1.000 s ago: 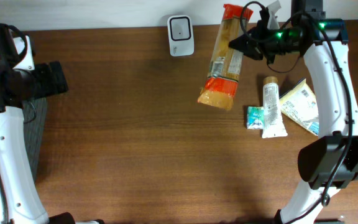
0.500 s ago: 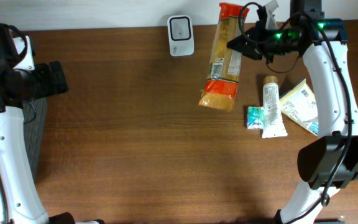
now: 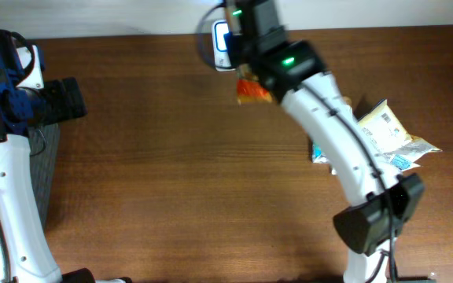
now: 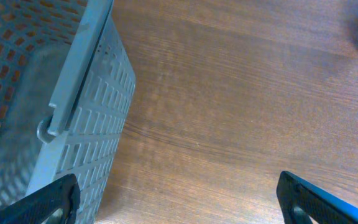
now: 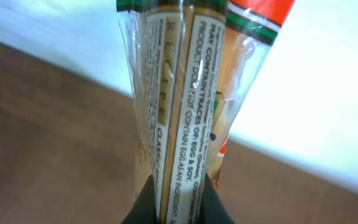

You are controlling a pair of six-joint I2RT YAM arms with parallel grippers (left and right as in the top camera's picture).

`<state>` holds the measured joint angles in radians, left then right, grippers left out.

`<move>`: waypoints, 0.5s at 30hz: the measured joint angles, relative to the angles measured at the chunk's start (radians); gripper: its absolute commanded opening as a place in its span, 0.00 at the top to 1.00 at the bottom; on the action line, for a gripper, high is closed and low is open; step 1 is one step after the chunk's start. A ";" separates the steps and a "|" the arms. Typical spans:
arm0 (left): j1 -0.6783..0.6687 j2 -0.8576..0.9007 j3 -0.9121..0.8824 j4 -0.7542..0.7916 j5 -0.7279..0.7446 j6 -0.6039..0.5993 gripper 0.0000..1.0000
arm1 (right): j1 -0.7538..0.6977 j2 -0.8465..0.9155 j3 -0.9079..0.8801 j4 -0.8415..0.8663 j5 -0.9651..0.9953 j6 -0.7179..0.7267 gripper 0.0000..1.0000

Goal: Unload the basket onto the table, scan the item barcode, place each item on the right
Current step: 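Hold the pasta package up at the scanner with the right gripper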

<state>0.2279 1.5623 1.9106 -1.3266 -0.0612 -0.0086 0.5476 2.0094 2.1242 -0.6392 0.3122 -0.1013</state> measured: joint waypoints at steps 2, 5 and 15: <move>0.000 0.000 0.000 -0.002 0.000 0.000 0.01 | 0.051 0.091 0.006 0.167 0.062 -0.238 0.96; 0.000 0.000 0.000 -0.002 0.000 0.000 0.01 | 0.011 0.285 0.002 0.546 0.150 -0.619 0.96; 0.000 0.000 0.000 -0.001 0.000 0.000 0.01 | -0.065 0.524 0.000 0.916 -0.042 -1.126 0.96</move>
<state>0.2279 1.5623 1.9102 -1.3277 -0.0608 -0.0086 0.4824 2.5336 2.1242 0.2768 0.2707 -1.2274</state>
